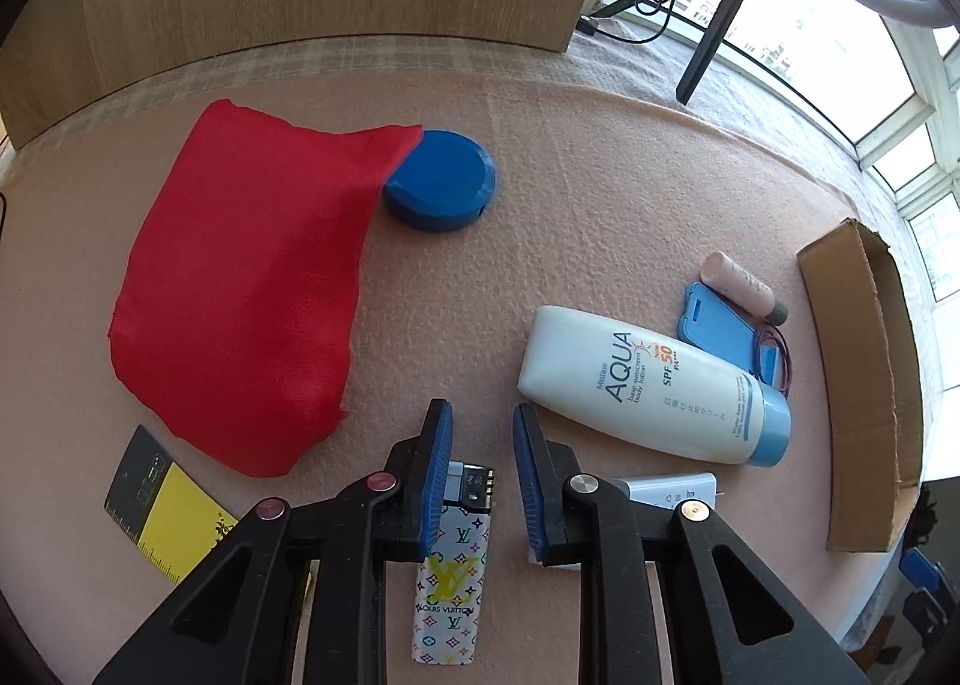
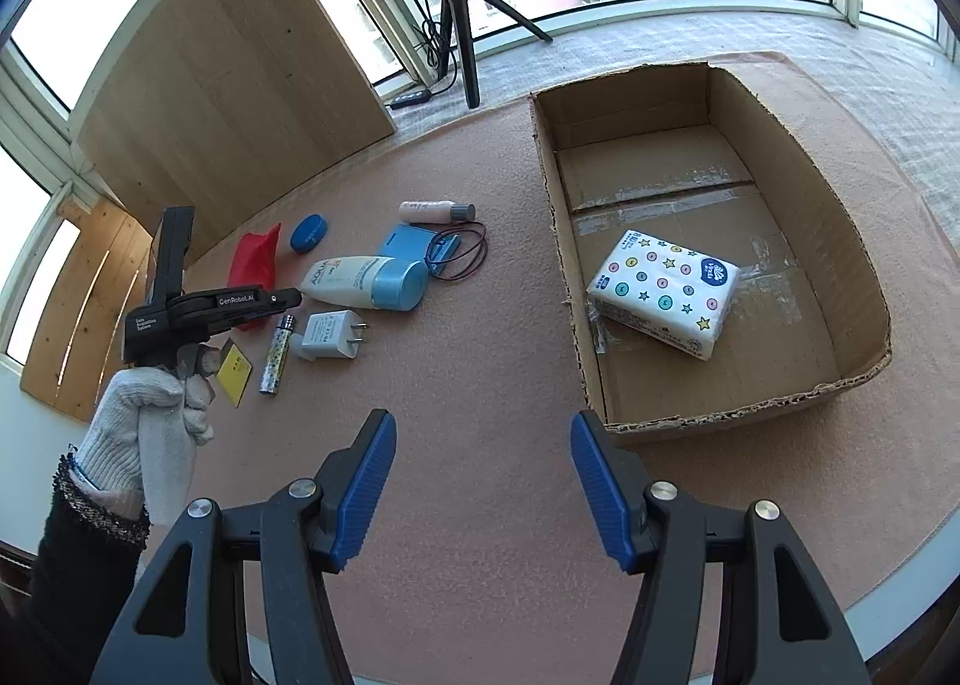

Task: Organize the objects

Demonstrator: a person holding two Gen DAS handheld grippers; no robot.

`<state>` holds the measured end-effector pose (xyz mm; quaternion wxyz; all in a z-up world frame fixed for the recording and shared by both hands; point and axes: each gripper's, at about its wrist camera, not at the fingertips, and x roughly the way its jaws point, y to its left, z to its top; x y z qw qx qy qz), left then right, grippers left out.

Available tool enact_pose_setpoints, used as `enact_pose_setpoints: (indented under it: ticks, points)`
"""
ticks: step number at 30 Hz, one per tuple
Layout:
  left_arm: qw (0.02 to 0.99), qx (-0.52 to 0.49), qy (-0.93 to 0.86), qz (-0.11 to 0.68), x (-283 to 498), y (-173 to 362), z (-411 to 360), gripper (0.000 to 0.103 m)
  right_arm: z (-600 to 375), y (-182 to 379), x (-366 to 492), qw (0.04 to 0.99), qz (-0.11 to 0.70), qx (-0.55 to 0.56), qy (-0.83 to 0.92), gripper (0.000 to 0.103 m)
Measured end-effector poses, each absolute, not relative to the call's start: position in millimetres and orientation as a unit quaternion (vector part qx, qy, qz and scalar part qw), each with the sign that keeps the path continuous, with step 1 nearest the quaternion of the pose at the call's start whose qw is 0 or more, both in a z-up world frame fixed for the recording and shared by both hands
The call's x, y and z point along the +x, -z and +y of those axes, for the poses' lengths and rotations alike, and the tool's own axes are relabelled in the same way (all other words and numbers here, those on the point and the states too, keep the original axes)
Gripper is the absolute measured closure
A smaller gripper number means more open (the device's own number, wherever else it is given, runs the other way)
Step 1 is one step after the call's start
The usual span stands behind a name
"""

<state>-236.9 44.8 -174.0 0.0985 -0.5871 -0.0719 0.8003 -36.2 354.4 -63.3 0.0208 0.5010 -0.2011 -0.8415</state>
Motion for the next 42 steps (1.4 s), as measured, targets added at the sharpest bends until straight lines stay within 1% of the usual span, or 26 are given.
enact_pose_setpoints:
  ticks: [3,12,14,25,28,31,35,37,39,42]
  points:
    - [0.099,-0.587,-0.801,-0.057,-231.2,173.9,50.5,0.080,356.7,64.8,-36.0,0.019,-0.203,0.502,0.841,0.046]
    - [0.108,-0.583,-0.803,-0.051,-201.5,172.5,54.1,0.080,348.8,66.8,-41.7,0.031,-0.197,0.507,0.839,0.046]
    - [0.112,-0.582,-0.804,-0.045,-194.9,172.3,54.3,0.082,346.0,68.0,-42.8,0.035,-0.195,0.508,0.838,0.046]
    - [0.134,-0.573,-0.807,-0.034,-135.2,164.8,54.9,0.083,327.2,73.2,-48.5,0.058,-0.183,0.519,0.833,0.046]
    - [0.145,-0.575,-0.804,-0.037,-118.2,163.8,56.7,0.083,323.1,73.9,-49.8,0.062,-0.179,0.521,0.832,0.046]
    - [0.178,-0.582,-0.792,-0.045,-102.1,161.9,58.9,0.083,318.8,75.1,-51.6,0.066,-0.176,0.522,0.832,0.046]
    - [0.197,-0.566,-0.799,-0.046,-76.8,145.9,60.3,0.082,315.4,75.3,-53.6,0.070,-0.174,0.524,0.831,0.046]
    - [0.196,-0.554,-0.807,-0.057,-74.5,136.9,57.9,0.082,315.1,75.0,-54.0,0.071,-0.172,0.524,0.831,0.046]
    - [0.189,-0.547,-0.814,-0.052,-77.4,132.6,59.1,0.082,316.3,75.2,-54.0,0.070,-0.173,0.524,0.831,0.046]
    - [0.183,-0.547,-0.815,-0.051,-94.3,137.8,63.2,0.082,317.3,76.9,-54.0,0.069,-0.174,0.526,0.830,0.046]
